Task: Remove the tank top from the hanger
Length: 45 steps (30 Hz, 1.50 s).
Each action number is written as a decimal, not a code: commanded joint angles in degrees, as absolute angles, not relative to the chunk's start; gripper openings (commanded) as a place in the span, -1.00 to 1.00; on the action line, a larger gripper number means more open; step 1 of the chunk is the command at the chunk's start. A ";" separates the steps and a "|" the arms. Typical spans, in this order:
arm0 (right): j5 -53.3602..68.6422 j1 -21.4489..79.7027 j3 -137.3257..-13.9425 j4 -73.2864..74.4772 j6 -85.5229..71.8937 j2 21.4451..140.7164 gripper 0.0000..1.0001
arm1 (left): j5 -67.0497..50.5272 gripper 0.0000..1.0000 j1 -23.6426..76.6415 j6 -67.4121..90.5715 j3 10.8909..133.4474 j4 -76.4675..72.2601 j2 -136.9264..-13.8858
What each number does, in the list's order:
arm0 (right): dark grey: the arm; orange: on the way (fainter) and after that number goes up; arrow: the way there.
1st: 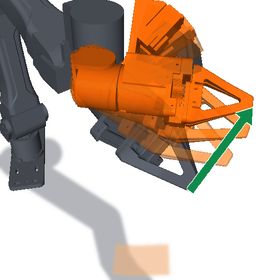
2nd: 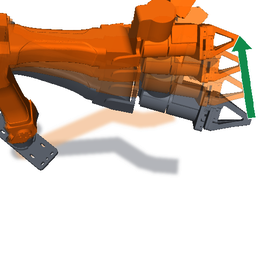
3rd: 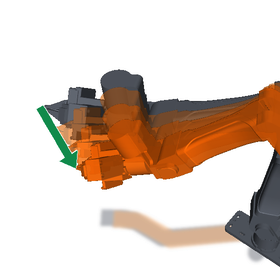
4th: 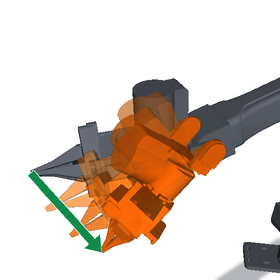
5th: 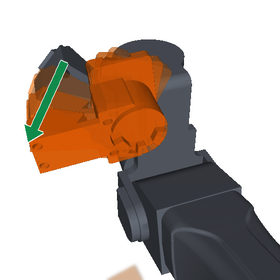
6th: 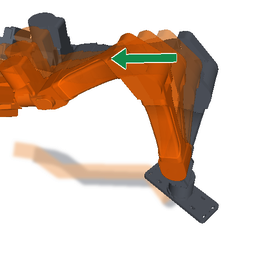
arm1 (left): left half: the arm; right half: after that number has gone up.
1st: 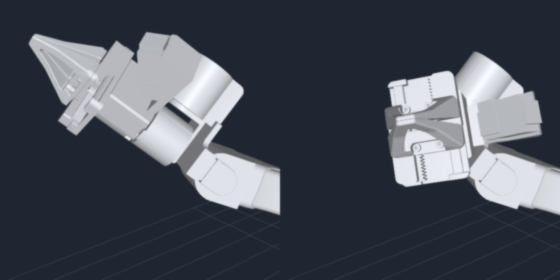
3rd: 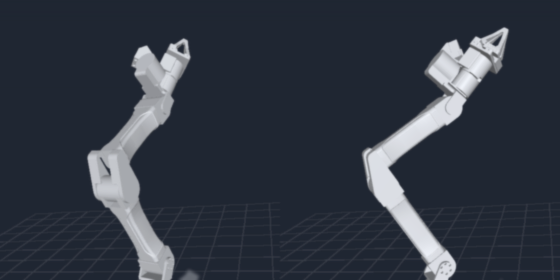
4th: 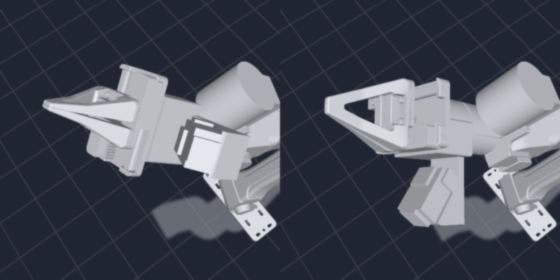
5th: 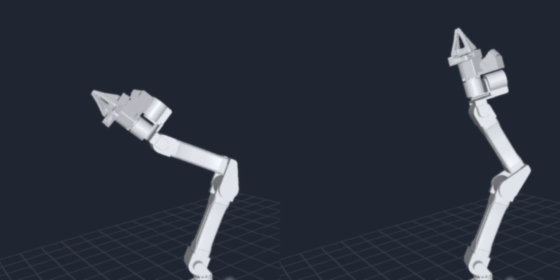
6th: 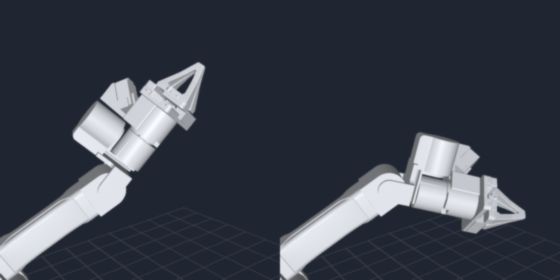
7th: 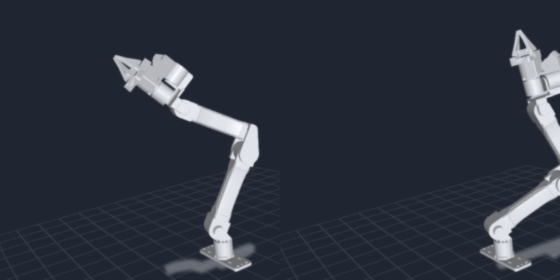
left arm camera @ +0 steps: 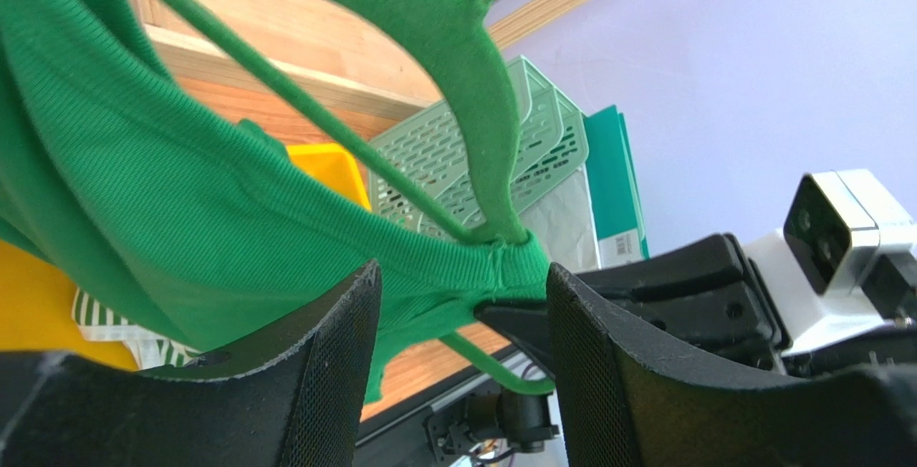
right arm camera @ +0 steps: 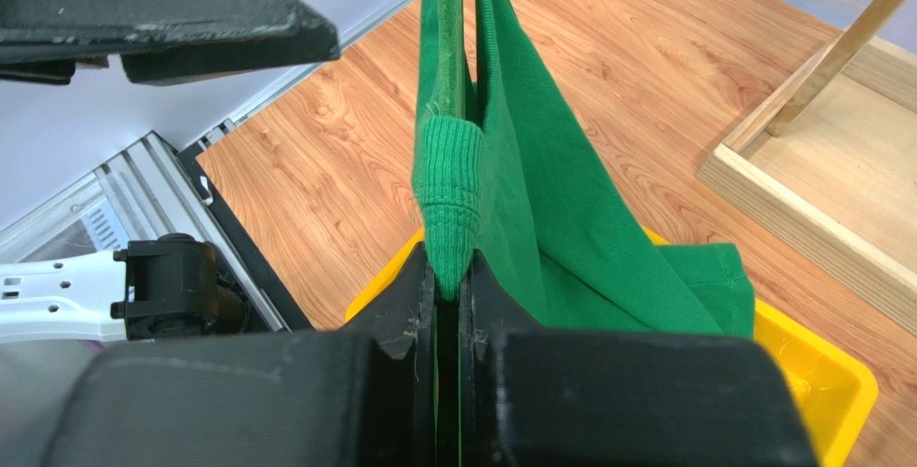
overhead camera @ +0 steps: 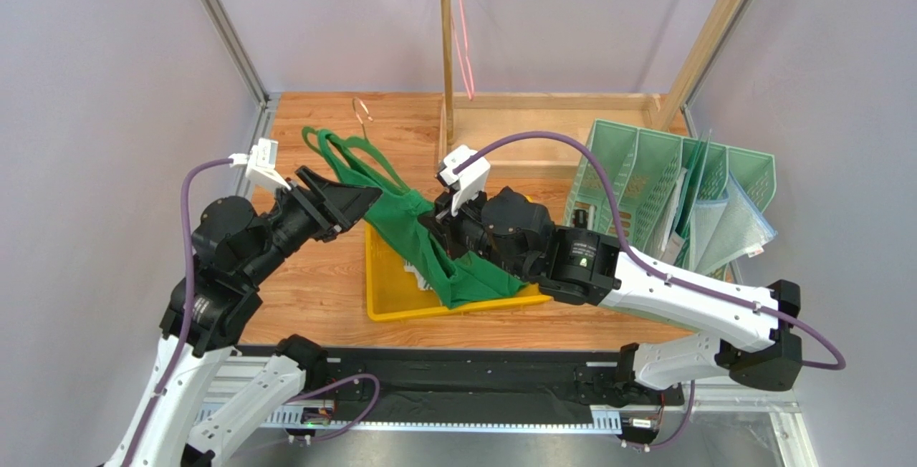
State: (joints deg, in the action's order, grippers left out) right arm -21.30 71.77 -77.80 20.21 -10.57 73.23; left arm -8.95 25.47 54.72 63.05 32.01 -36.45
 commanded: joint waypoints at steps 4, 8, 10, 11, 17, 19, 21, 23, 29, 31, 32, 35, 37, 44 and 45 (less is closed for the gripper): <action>-24.34 73.74 -80.86 13.97 -9.84 73.92 -1.00 | -9.32 0.26 25.49 55.55 63.37 26.99 -39.81; -24.70 74.79 -80.42 13.71 -9.76 73.56 -1.00 | -8.62 0.26 25.49 55.37 62.84 26.54 -40.95; -24.87 75.49 -80.59 13.80 -9.67 73.56 -1.00 | -8.35 0.26 25.49 55.63 62.58 26.11 -41.66; -25.05 75.59 -80.60 13.89 -9.58 73.74 -1.00 | -8.35 0.26 25.49 55.72 62.40 25.84 -41.83; -26.10 77.25 -79.98 14.94 -9.14 73.92 -1.00 | -10.10 0.12 25.58 56.25 61.96 23.64 -43.50; -26.19 77.69 -79.45 15.03 -9.31 73.65 -1.00 | -10.37 0.04 25.49 56.16 61.70 23.55 -43.68; -25.40 77.70 -79.45 16.16 -9.58 73.30 -1.00 | -10.72 -0.21 25.49 55.99 61.44 23.38 -43.42; -24.00 77.70 -79.63 17.13 -10.19 72.78 -0.99 | -10.55 -0.48 25.49 55.37 61.17 23.38 -42.98; -19.78 77.70 -78.84 21.00 -10.90 67.95 -0.13 | -9.32 -1.00 25.49 54.23 60.82 24.96 -41.58; -19.51 77.61 -77.96 21.80 -11.16 64.36 0.16 | -9.40 -1.00 25.49 54.14 60.65 25.22 -41.22; -19.16 77.43 -77.00 21.71 -10.90 63.12 0.23 | -9.67 -1.00 25.49 54.23 60.73 25.22 -40.87; -17.84 76.73 -75.24 22.06 -10.63 58.90 0.32 | -9.93 -1.00 25.49 54.32 60.47 25.66 -40.17; -17.32 76.20 -74.53 22.06 -10.64 56.96 0.39 | -9.84 -1.00 25.49 54.32 60.73 26.19 -39.82; -10.02 75.06 -76.46 23.20 -6.77 63.62 0.56 | -10.63 -1.00 25.49 53.97 61.17 28.29 -37.53; -10.02 75.06 -77.77 23.03 -6.77 65.81 0.55 | -10.81 -1.00 25.49 53.88 61.26 28.56 -37.18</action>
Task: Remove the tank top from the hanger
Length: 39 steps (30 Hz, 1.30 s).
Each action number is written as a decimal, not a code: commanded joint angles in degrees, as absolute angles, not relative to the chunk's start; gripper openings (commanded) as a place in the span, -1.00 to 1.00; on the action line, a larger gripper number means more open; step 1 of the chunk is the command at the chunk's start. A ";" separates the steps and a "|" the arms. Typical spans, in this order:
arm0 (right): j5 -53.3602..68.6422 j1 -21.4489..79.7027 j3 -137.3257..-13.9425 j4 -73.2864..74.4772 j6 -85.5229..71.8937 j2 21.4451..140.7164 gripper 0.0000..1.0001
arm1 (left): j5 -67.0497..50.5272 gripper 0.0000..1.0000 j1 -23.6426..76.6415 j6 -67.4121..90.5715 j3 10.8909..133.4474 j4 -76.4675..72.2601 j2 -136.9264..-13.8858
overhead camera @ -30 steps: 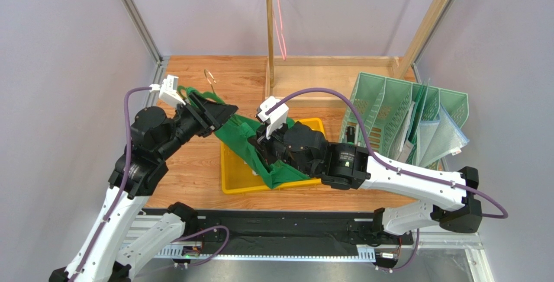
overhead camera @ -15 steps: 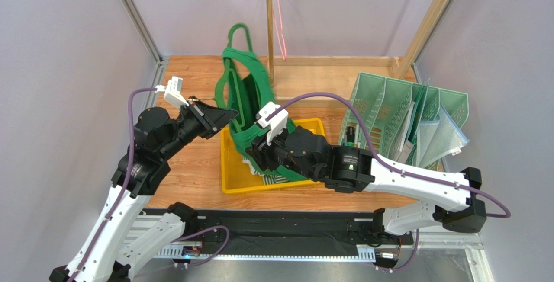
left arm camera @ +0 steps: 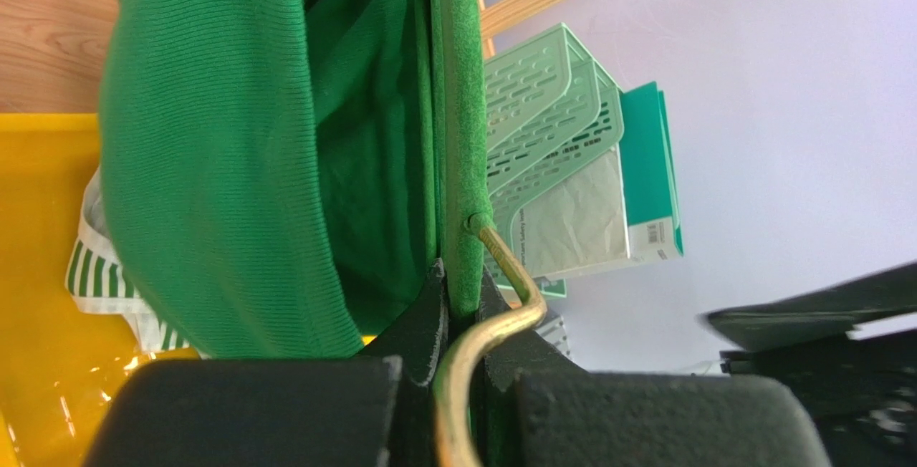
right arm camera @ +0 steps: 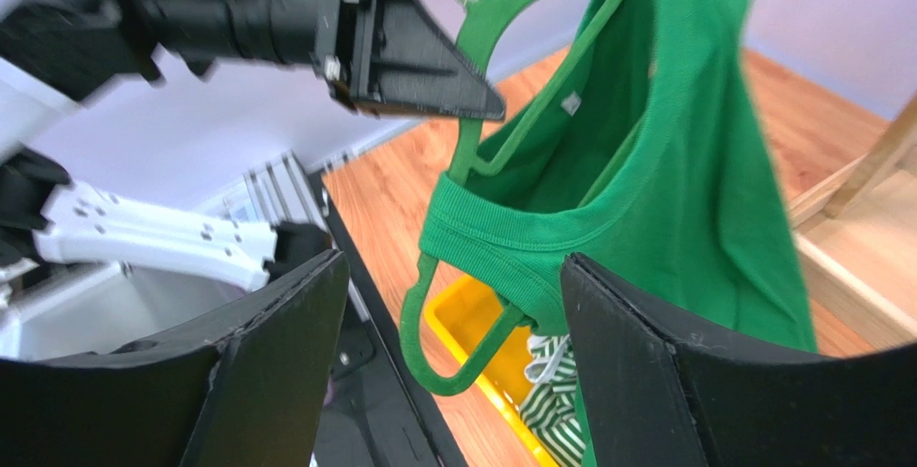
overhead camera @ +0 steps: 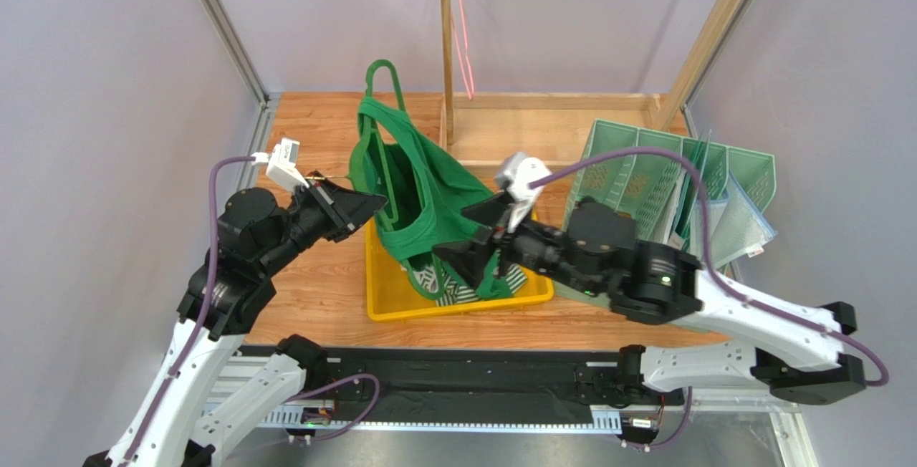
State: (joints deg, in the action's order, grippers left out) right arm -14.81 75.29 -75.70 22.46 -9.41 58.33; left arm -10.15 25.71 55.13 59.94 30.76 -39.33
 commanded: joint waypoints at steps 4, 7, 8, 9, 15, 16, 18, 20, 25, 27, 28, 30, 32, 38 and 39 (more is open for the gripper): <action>-10.00 75.06 -81.46 22.32 -5.80 70.83 0.50 | -11.95 -1.00 25.49 52.22 61.70 29.53 -35.16; -17.37 74.62 -85.67 22.15 -6.24 74.61 0.50 | -13.88 -1.00 25.49 50.46 62.84 32.16 -34.19; -18.71 74.36 -86.65 21.97 -4.94 75.58 0.55 | -14.06 -1.00 25.49 48.80 63.10 34.34 -33.93; -20.03 74.18 -88.05 21.97 -3.96 77.41 0.56 | -14.24 -1.00 25.58 47.74 63.71 35.50 -33.66; -21.63 71.99 -97.55 22.15 2.45 83.31 0.56 | -12.48 -1.00 25.49 39.82 66.09 46.04 -28.75; -20.40 71.63 -98.60 21.97 2.98 83.84 0.56 | -11.87 -1.00 25.49 38.77 66.18 48.14 -28.22; -16.02 70.14 -100.80 21.18 4.04 85.86 0.56 | -11.69 -1.00 25.58 36.40 66.09 49.91 -26.55; -14.86 69.26 -103.52 21.35 4.31 88.58 0.56 | -12.04 -1.00 25.49 35.07 65.66 52.02 -25.67; -12.30 68.38 -106.87 20.92 5.18 92.98 0.55 | -13.79 -1.00 25.49 32.96 63.99 54.49 -23.73; -12.74 68.12 -108.10 20.92 5.27 94.92 0.49 | -14.76 -1.00 25.58 32.87 63.63 54.84 -23.47; -12.57 68.03 -108.45 21.53 5.10 95.44 0.42 | -14.94 -1.00 25.58 32.78 63.63 55.10 -23.38; -11.61 67.76 -108.28 21.62 4.75 96.15 0.26 | -15.12 -1.00 25.58 32.70 64.07 55.37 -22.94; -11.69 67.68 -107.67 20.66 4.48 96.07 0.06 | -15.12 -1.00 25.58 32.43 64.51 55.72 -22.68; -11.43 66.36 -106.61 19.51 3.78 96.06 -0.38 | -16.17 -1.00 25.49 31.38 65.30 57.04 -22.24; -11.43 66.18 -106.61 19.42 3.69 96.15 -0.44 | -16.43 -1.00 25.49 31.20 65.22 57.39 -22.06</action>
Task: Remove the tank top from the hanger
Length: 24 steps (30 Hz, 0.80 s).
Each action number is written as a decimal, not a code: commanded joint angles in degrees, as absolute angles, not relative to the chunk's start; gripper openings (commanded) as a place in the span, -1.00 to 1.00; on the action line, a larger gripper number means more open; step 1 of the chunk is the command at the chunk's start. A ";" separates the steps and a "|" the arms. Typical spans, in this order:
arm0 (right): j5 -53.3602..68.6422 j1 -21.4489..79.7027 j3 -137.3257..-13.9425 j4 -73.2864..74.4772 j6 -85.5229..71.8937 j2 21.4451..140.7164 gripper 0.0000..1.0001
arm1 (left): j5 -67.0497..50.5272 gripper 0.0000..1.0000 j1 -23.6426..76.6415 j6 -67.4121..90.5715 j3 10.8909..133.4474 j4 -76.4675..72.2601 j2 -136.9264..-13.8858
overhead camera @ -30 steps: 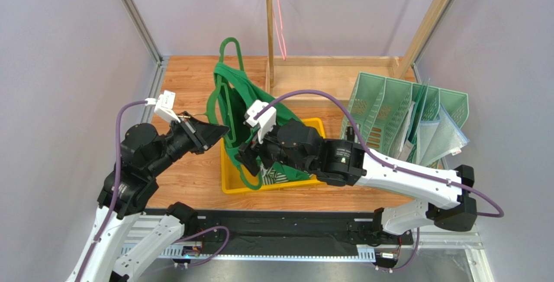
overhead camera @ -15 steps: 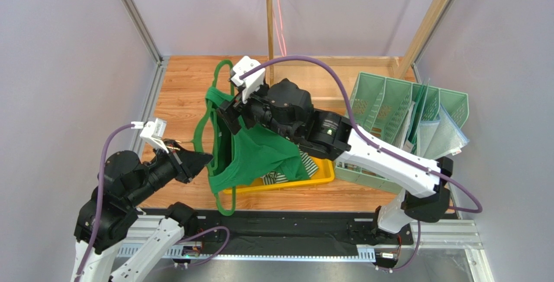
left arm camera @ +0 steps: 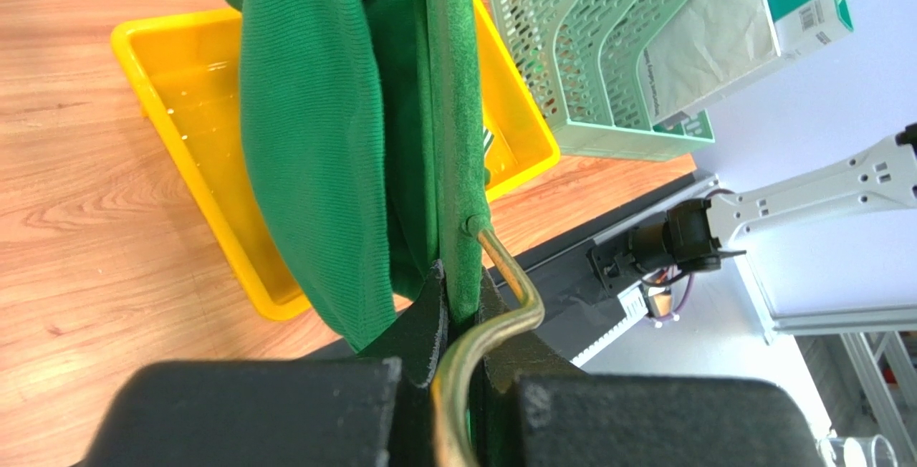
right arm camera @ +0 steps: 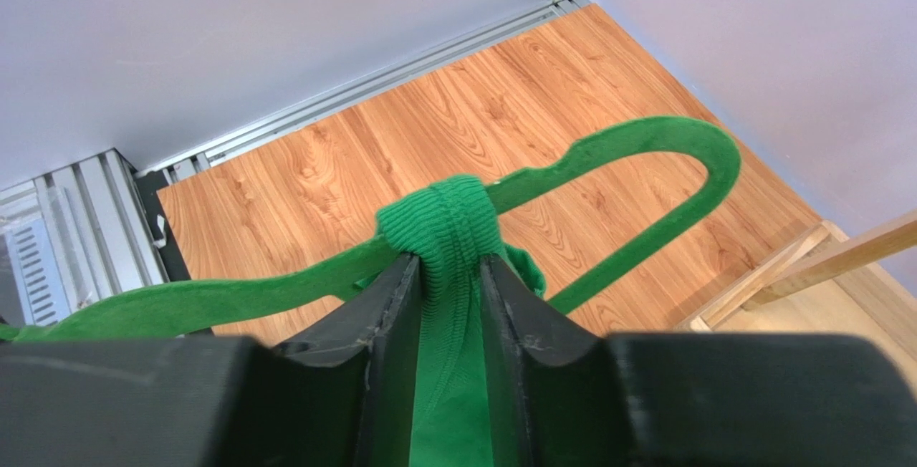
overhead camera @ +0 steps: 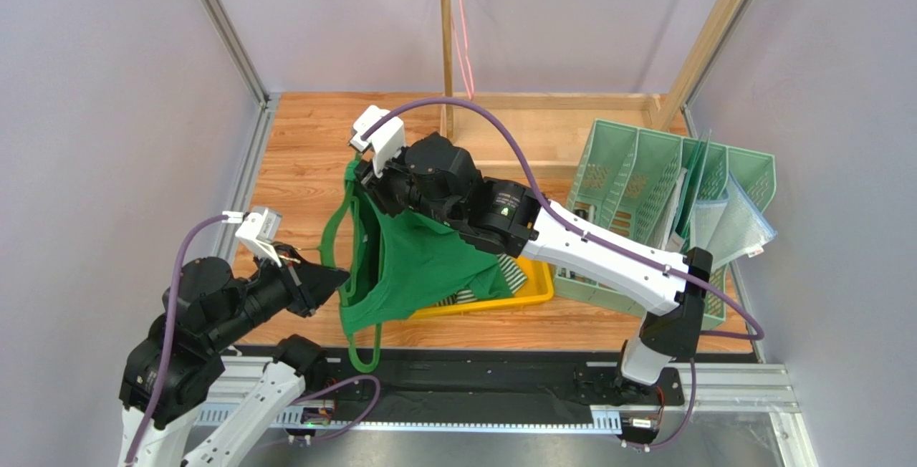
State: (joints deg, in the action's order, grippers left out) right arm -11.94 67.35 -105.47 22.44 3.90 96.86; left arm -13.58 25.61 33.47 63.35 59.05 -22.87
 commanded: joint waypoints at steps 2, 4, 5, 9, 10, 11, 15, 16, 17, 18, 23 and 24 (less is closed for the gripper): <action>-11.60 65.74 -106.96 19.16 3.60 96.50 -0.57 | -16.44 -1.00 25.49 31.11 64.87 57.83 -21.71; -11.69 65.39 -107.40 19.07 3.78 96.85 -0.68 | -16.35 -1.00 25.49 30.94 64.69 58.45 -21.36; -11.95 65.22 -108.01 19.16 3.87 97.29 -0.86 | -16.35 -1.00 25.49 30.85 64.60 58.80 -21.27; -14.49 64.51 -110.12 18.90 4.31 98.70 -1.00 | -16.00 -1.00 25.49 30.59 64.51 60.20 -21.01; -15.20 64.34 -110.56 19.07 4.57 99.31 -1.00 | -16.00 -1.00 25.58 30.59 64.51 60.47 -21.09; -15.99 64.16 -111.09 18.81 4.74 99.49 -1.00 | -15.82 -1.00 25.58 30.59 64.60 60.82 -21.18; -19.07 62.67 -113.63 18.02 4.40 100.63 -1.00 | -15.21 -1.00 25.49 30.50 64.42 62.49 -21.27; -19.25 61.80 -114.08 17.76 3.79 101.16 -1.00 | -15.21 -1.00 25.49 30.41 64.25 62.75 -21.36; -19.42 61.44 -114.52 17.75 3.43 101.42 -1.00 | -15.12 -1.00 25.49 30.41 64.16 62.84 -21.27; -20.55 61.00 -115.04 17.67 2.91 101.69 -1.00 | -15.20 -1.00 25.58 30.41 64.07 63.10 -21.27; -20.83 56.70 -118.47 19.25 -2.44 103.62 -1.00 | -15.64 -1.00 25.49 30.24 64.07 63.46 -21.01; -19.87 56.08 -118.91 19.51 -3.07 104.06 -1.00 | -15.82 -1.00 25.58 30.23 64.07 63.54 -21.01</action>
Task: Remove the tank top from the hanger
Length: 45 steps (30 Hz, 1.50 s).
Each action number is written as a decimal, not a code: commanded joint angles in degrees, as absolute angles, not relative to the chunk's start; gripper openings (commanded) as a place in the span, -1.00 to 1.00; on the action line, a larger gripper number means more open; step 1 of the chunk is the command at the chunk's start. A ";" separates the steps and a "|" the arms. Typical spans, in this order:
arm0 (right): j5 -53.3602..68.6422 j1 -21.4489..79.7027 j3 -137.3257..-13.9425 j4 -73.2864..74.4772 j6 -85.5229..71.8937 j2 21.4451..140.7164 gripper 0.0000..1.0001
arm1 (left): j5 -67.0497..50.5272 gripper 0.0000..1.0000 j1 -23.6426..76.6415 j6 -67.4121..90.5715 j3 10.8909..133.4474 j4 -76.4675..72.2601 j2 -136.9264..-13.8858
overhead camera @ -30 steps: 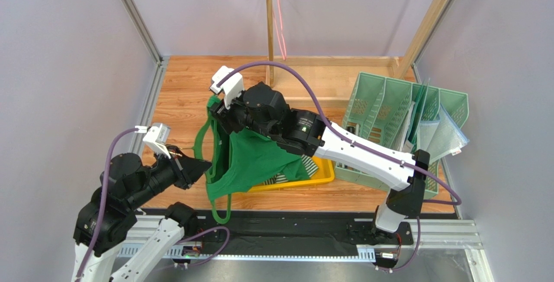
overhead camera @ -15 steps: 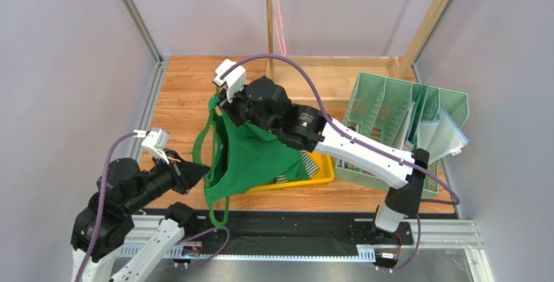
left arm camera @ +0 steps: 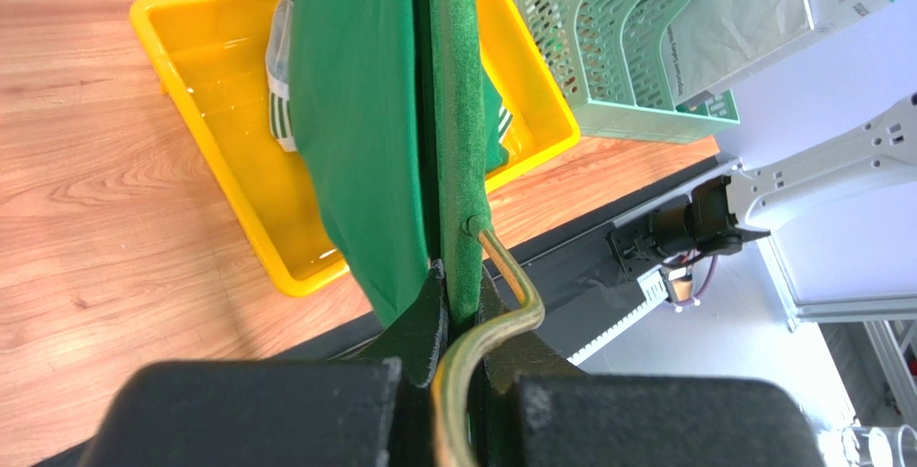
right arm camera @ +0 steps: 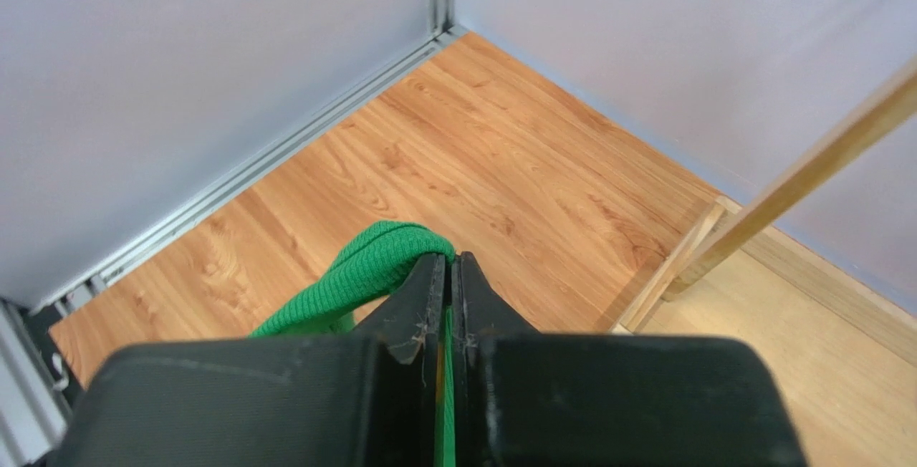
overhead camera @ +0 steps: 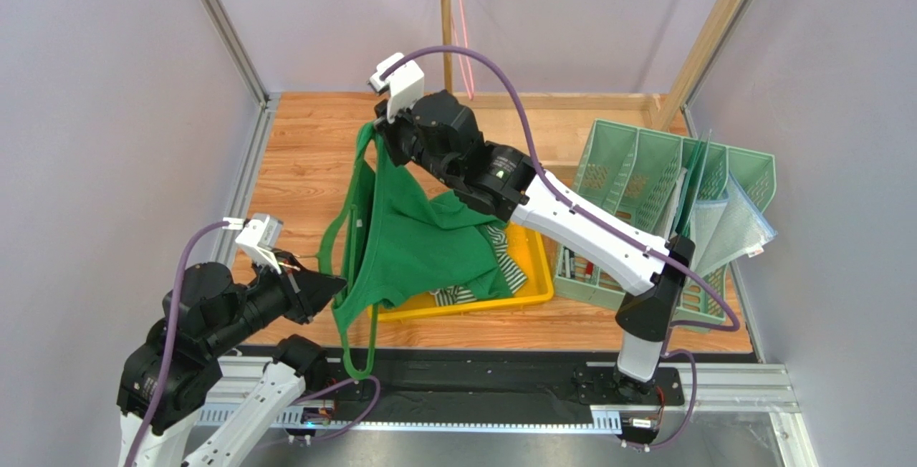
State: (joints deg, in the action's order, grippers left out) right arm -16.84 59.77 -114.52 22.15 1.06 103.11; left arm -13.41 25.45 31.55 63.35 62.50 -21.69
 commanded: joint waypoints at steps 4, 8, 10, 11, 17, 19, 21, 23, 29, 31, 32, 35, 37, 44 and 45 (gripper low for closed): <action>-19.86 53.71 -121.11 22.40 -5.79 106.34 -1.00 | -16.26 -1.00 25.49 29.88 64.42 63.98 -21.45; -20.65 52.38 -121.22 25.57 -8.26 106.88 -1.00 | -15.30 -1.00 25.58 30.32 64.69 63.98 -20.92; -20.57 52.47 -119.36 25.66 -8.96 105.48 -1.00 | -14.07 -1.00 25.49 30.32 65.47 63.81 -20.74; -20.22 52.38 -118.31 26.01 -9.40 105.03 -1.00 | -13.54 -1.00 25.49 30.32 65.91 63.72 -20.74; -17.76 52.56 -107.68 24.97 -11.69 99.50 -1.00 | -7.74 -1.00 25.58 30.94 68.99 59.51 -20.92; -17.05 52.47 -104.87 24.78 -11.95 97.92 -1.00 | -5.11 -1.00 25.49 30.76 69.61 57.31 -21.62; -15.74 52.47 -103.80 25.22 -12.39 97.04 -1.00 | -2.48 -1.00 25.49 30.59 69.87 54.95 -23.11; -13.11 52.82 -102.05 24.96 -12.74 95.19 -1.00 | -1.06 -1.00 25.49 30.85 69.52 52.57 -24.69; -10.38 56.16 -97.83 25.13 -13.01 88.08 -1.00 | 6.40 -1.00 25.49 30.06 62.59 30.91 -24.70; -9.32 57.56 -96.42 24.88 -13.62 84.65 -1.00 | 9.66 -1.00 25.49 28.48 59.69 25.51 -25.05; -8.97 58.00 -94.85 24.87 -13.88 83.51 -1.00 | 10.89 -1.00 25.49 28.39 59.50 22.27 -26.09; -7.48 58.45 -92.47 25.40 -14.94 79.73 -1.00 | 13.09 -1.00 25.49 28.56 59.59 16.64 -29.16; -7.82 58.45 -90.18 25.93 -15.03 77.61 -1.00 | 14.06 -1.00 25.58 29.35 60.64 14.69 -30.67; -15.29 58.27 -91.48 25.93 -9.25 75.93 -1.00 | 14.86 -1.00 25.49 29.27 68.19 19.13 -34.54; -15.38 58.36 -93.06 26.71 -8.36 77.07 -1.00 | 14.68 -1.00 25.58 29.44 68.99 20.81 -34.45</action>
